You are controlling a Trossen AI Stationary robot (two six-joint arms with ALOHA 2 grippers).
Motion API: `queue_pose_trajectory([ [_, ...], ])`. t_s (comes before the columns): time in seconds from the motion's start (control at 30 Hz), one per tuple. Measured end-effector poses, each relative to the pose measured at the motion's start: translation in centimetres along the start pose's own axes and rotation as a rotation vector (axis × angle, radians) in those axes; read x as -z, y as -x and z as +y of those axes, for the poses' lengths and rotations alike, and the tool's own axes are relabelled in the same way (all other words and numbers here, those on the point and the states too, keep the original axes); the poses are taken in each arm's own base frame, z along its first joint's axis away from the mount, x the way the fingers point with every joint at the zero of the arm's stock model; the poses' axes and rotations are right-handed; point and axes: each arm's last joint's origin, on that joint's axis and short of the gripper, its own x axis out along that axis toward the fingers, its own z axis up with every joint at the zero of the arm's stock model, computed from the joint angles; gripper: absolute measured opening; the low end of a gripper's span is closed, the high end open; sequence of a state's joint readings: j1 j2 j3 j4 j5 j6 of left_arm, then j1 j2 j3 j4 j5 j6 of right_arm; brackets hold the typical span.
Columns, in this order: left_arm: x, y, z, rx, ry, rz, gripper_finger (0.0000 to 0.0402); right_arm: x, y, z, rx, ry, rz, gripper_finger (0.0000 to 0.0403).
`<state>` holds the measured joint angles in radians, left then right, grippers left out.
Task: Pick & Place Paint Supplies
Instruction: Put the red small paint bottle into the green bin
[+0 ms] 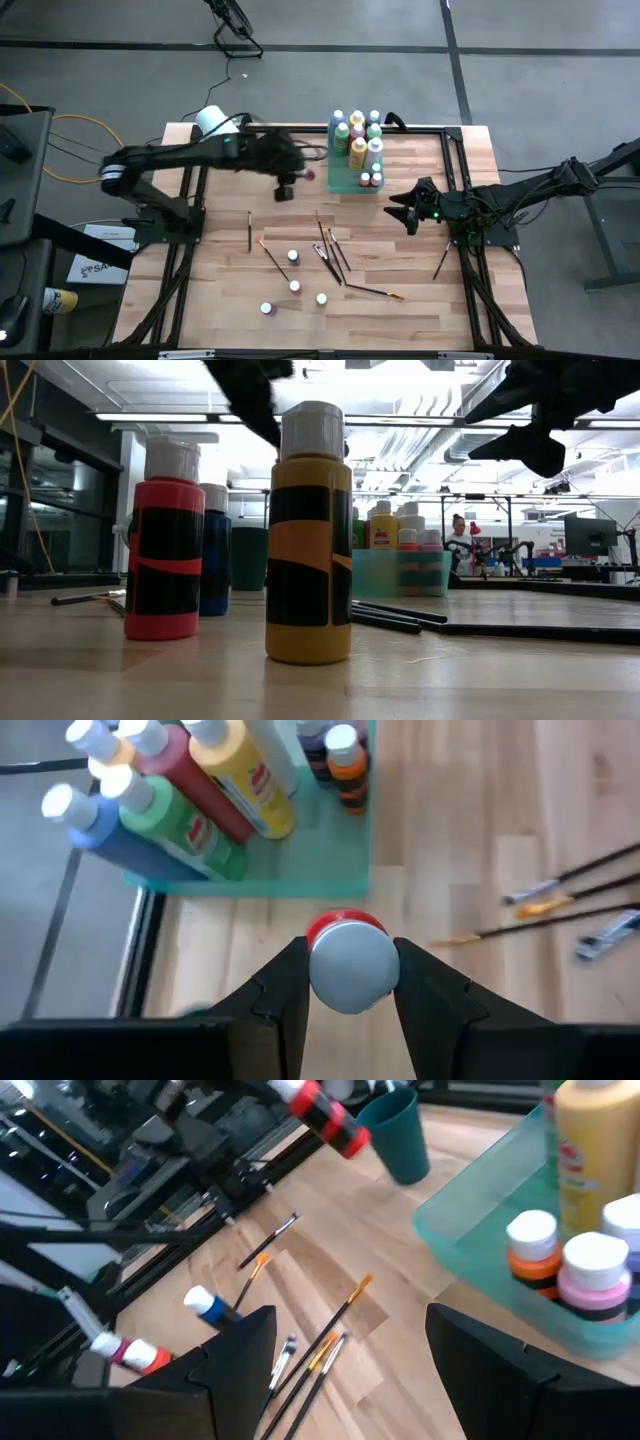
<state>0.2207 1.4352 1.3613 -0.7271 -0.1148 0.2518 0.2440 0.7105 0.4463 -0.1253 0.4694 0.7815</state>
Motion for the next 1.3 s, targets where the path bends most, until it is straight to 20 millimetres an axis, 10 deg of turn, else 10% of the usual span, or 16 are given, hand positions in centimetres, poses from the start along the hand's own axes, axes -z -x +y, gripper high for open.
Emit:
queue_pose_trajectory([
  [0.6,-6.5,-12.7,4.7,0.075,-0.125,0.030,0.0118,-0.2,0.0,-0.2,0.057,-0.038,-0.060,0.0252],
  [1.3,-5.8,-20.2,3.9,0.125,-0.138,0.034,0.0118,-0.2,0.0,-0.2,0.081,-0.065,-0.088,0.0252],
])
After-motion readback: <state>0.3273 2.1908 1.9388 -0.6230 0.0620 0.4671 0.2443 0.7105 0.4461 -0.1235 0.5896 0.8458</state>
